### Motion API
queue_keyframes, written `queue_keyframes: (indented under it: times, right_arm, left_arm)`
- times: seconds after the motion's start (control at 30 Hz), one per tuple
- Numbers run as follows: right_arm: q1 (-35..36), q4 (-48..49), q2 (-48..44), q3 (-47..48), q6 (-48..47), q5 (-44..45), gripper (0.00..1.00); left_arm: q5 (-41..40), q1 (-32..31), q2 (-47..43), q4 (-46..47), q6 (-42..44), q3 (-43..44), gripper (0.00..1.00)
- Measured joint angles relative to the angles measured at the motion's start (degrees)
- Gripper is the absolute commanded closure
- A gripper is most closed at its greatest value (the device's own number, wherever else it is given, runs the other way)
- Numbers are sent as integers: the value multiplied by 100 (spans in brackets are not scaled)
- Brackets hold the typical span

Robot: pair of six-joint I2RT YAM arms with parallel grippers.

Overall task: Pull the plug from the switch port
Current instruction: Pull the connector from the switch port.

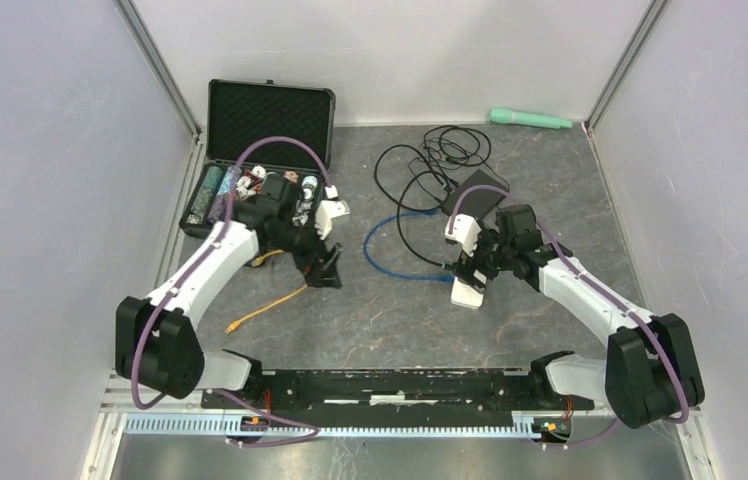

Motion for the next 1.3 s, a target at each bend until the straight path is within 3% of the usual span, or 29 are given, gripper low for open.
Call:
queue_keyframes:
  times: [0.27,0.53,0.7,0.87,1.0,1.3]
  right_arm:
    - [-13,-11,-2,96,92,717,9]
    - [-109,-671,2,96,-732,538,4]
    - [-151,-1104,2,96,-1104,273,2]
    - [-151,-1047,4,96,-984,149,2]
    - [-140,-603,13,101,-632,59,9]
    - [476,522,960,721,109,-4,26]
  left_arm:
    - [485,-1298,761,3611,-3611,-1012,0]
    - [498,-2179,1882,6205,-6183,-1449,0]
    - [374,-2492,2024,7967,-7523,-2188,0]
    - [160,-2680,2122,8909,-8275,-2597,0]
    - [-35,-2752,2076,9407,-8529,-2715,0]
    - [-291,-2321,1368,9451,-8476,-3176,1]
